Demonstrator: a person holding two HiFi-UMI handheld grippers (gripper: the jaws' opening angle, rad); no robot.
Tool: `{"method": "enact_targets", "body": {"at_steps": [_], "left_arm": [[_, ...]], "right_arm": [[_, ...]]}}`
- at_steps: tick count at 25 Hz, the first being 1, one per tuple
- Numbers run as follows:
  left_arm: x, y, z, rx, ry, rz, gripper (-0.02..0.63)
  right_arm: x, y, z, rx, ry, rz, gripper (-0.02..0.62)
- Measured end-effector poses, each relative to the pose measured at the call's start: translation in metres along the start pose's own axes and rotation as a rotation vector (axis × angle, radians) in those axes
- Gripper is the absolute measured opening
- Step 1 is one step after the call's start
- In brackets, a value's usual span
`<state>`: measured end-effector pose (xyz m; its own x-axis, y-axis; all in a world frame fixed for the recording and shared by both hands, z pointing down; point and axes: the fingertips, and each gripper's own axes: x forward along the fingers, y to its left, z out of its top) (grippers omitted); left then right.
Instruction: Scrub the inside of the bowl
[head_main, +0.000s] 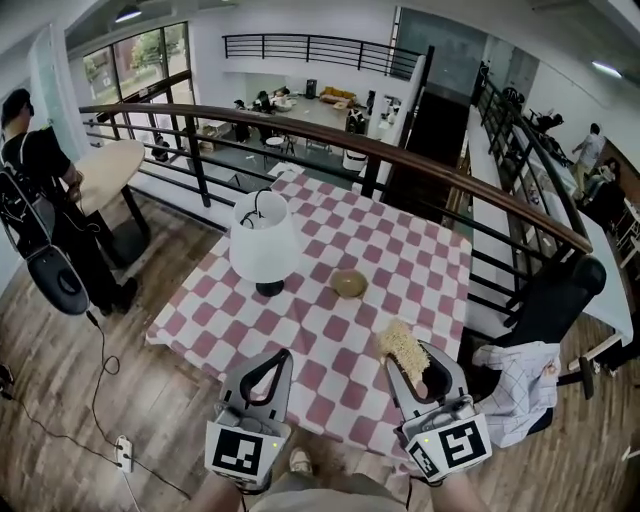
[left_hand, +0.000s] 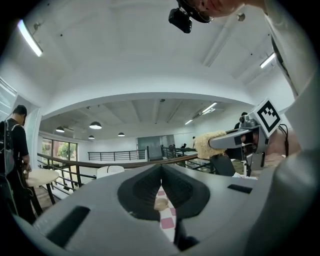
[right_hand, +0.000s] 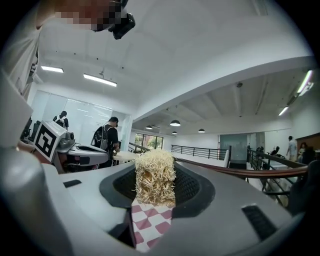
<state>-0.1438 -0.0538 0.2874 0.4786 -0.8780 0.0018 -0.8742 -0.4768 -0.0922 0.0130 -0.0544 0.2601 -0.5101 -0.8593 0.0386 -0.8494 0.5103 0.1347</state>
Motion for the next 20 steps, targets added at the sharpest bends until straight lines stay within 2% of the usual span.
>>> {"method": "enact_targets", "body": {"at_steps": [4,8,12,16,20], "left_arm": [[0.018,-0.001,-0.012,0.039,0.037,-0.016,0.015],[0.031,-0.007,-0.015,-0.013,0.081,0.014,0.015],[0.051,-0.015,-0.019,0.046,0.087,0.010,0.015],[0.069,-0.009,-0.023,-0.005,0.102,0.060,0.015],[0.100,0.002,-0.033,-0.019,0.110,0.064,0.017]], "right_arm": [[0.008,-0.016,-0.004,0.005,0.010,-0.015,0.163],[0.012,-0.028,-0.010,0.015,0.017,0.005,0.163],[0.014,-0.044,-0.016,0.024,0.018,0.022,0.163],[0.022,-0.058,-0.025,0.072,0.034,0.050,0.163],[0.038,-0.078,-0.031,0.081,0.041,0.050,0.163]]}}
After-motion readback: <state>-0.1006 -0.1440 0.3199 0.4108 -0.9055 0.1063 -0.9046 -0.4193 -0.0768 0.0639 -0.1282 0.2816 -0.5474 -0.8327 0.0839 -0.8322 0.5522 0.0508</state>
